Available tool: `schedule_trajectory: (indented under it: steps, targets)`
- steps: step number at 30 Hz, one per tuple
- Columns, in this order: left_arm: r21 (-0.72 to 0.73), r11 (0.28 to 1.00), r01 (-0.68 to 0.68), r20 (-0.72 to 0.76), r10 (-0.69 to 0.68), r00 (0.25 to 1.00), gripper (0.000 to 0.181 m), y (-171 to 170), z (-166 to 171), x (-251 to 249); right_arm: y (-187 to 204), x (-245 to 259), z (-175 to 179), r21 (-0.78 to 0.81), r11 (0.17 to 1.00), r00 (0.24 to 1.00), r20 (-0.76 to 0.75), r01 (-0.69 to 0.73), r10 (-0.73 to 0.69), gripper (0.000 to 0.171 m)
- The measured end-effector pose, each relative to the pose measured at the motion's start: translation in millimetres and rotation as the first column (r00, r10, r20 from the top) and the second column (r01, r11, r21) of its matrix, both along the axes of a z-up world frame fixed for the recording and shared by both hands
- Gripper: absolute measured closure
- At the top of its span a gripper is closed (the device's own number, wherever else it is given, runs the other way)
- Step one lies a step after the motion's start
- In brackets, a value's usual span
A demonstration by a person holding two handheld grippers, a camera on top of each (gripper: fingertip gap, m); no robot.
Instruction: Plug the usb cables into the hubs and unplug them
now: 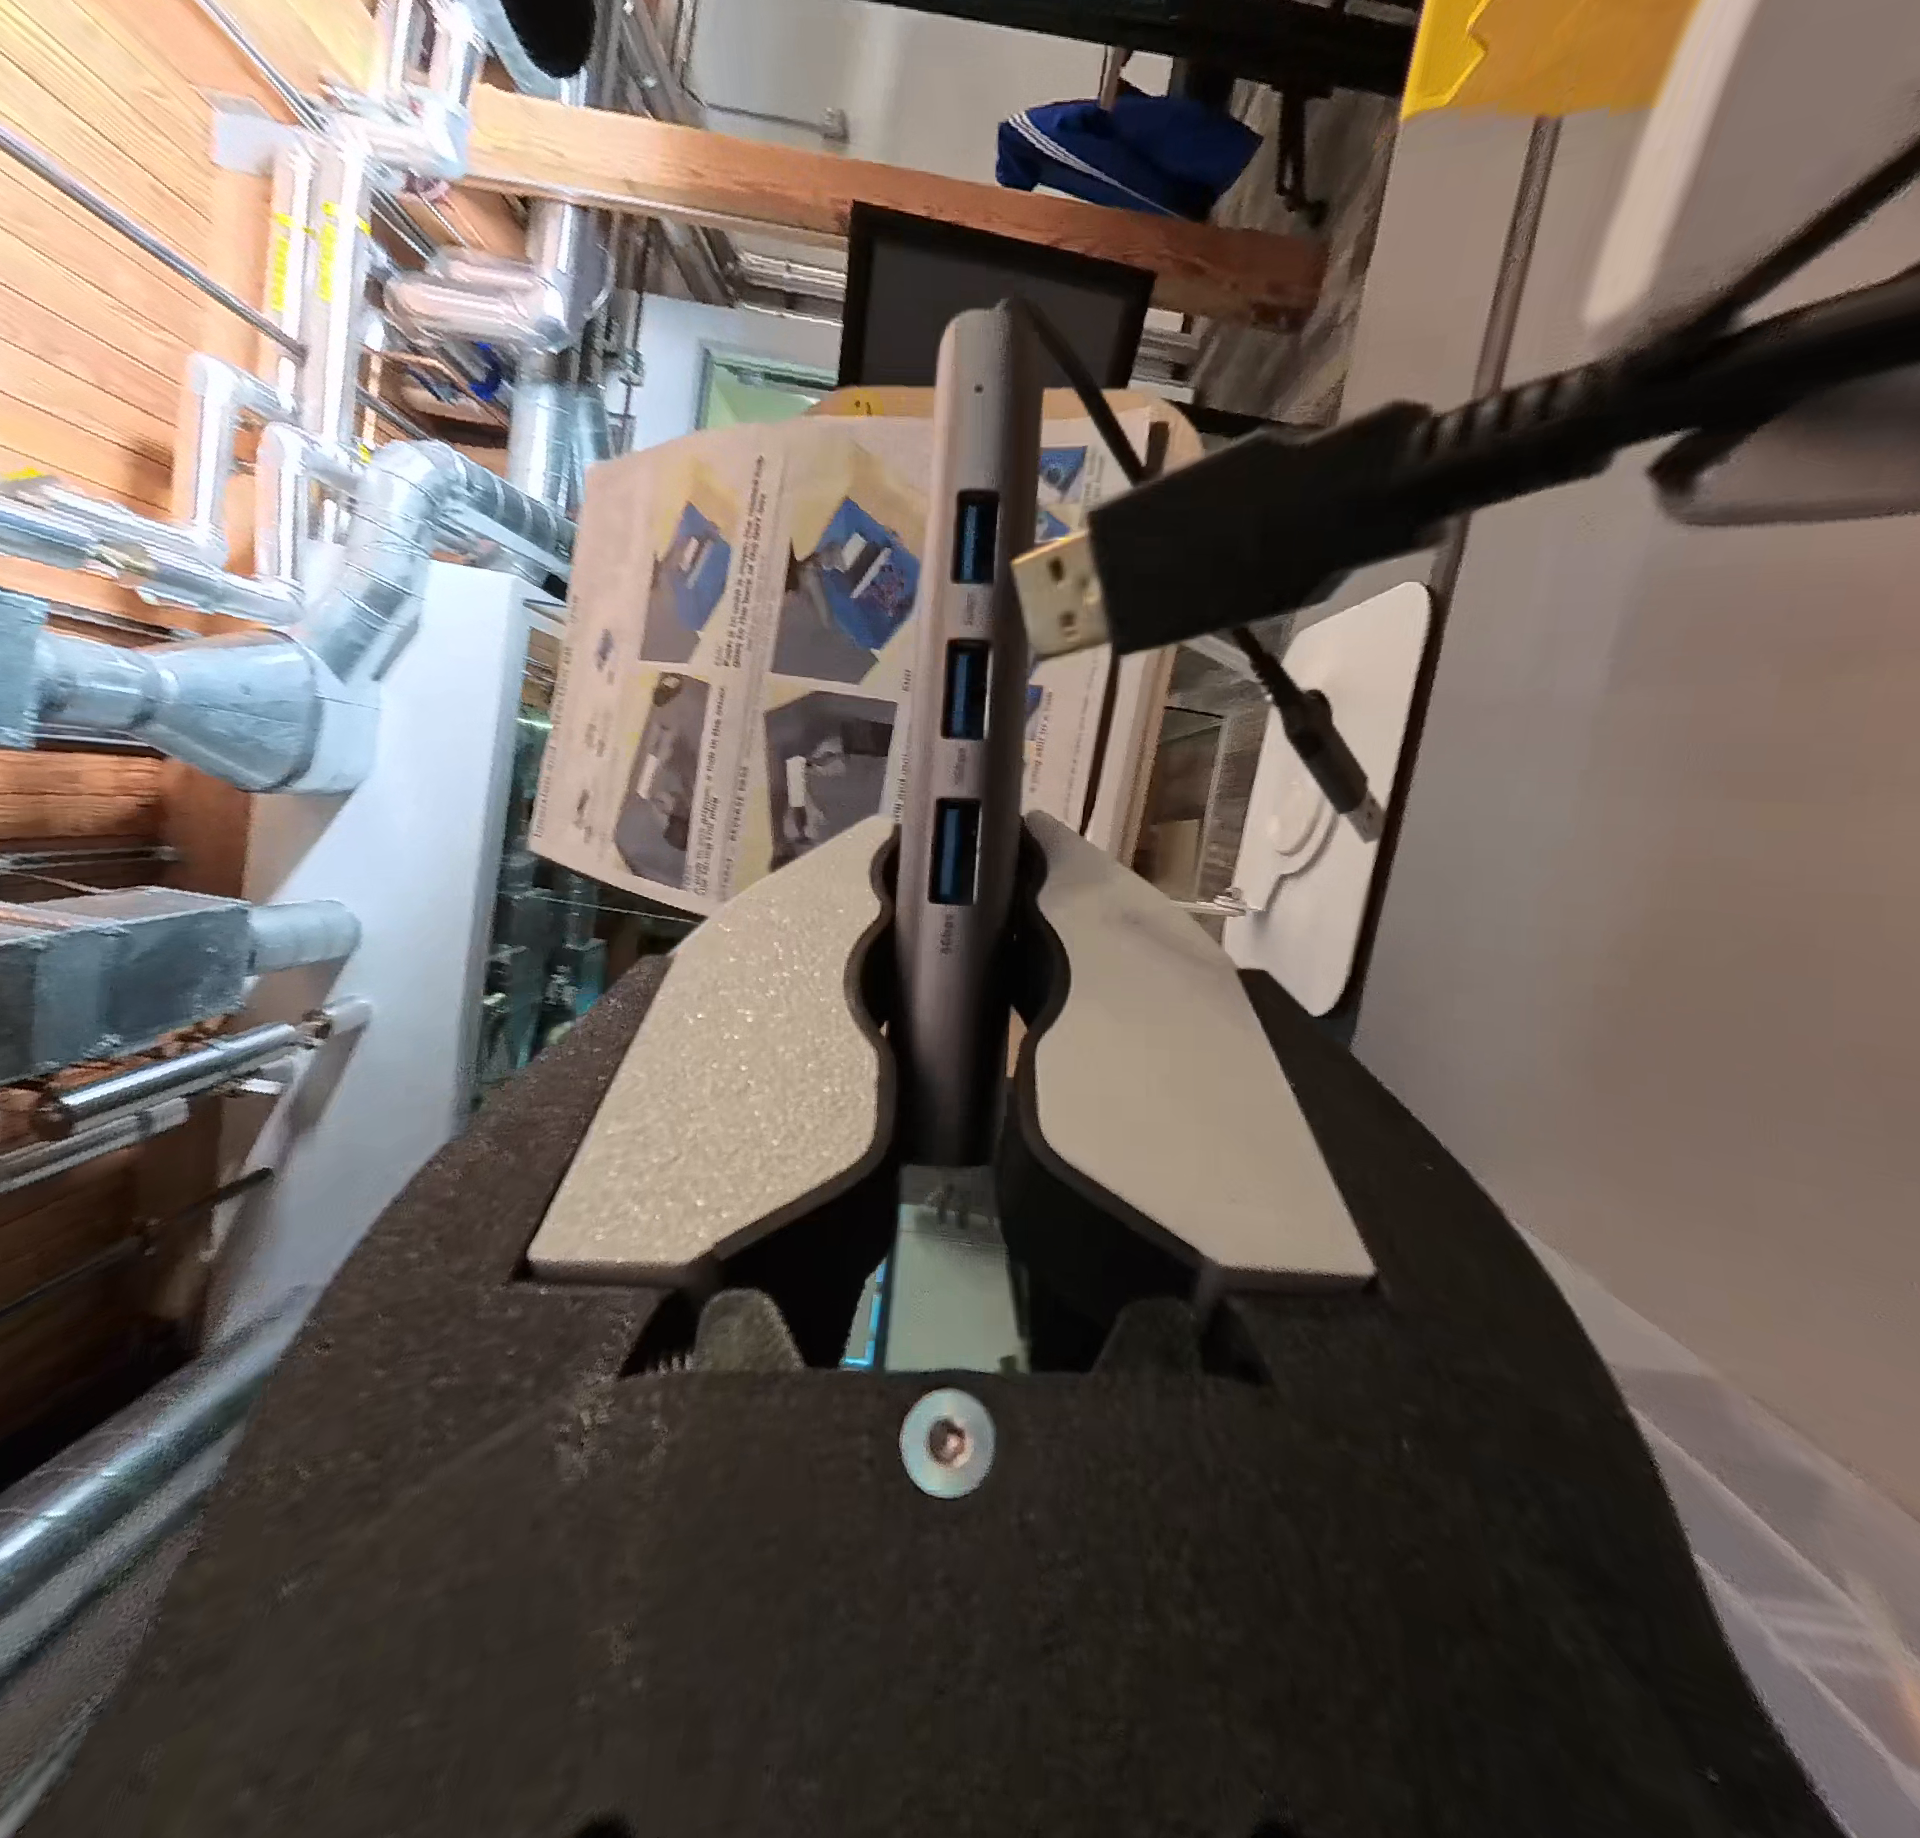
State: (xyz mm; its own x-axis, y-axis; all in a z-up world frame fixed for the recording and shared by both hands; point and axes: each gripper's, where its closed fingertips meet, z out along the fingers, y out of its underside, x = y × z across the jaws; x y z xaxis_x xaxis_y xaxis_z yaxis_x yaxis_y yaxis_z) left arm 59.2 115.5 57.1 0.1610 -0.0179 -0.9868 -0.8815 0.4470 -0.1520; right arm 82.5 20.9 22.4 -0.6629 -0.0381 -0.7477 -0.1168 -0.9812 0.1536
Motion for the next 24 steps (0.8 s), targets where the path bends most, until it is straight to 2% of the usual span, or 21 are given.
schedule_trajectory:
  steps: [5,10,17,24]
  targets:
    - [-0.054,0.997,0.056,0.054,-0.053,0.997,0.165,-5,4,-2,11,9,-7,0.024,0.999,0.998,0.052,0.043,-0.044,0.165]
    - [-0.047,0.998,0.052,0.05,-0.05,0.997,0.165,-3,1,-2,-4,7,4,0.043,0.997,0.998,-0.027,-0.061,0.062,0.165]
    - [0.078,0.995,0.06,0.056,-0.065,0.996,0.165,-8,10,3,-25,-7,24,0.036,0.99,0.979,-0.145,-0.137,0.141,0.166]
    - [0.221,0.972,0.075,0.086,-0.096,0.992,0.165,-21,27,3,-24,-10,26,0.005,0.99,0.967,-0.215,-0.142,0.139,0.166]
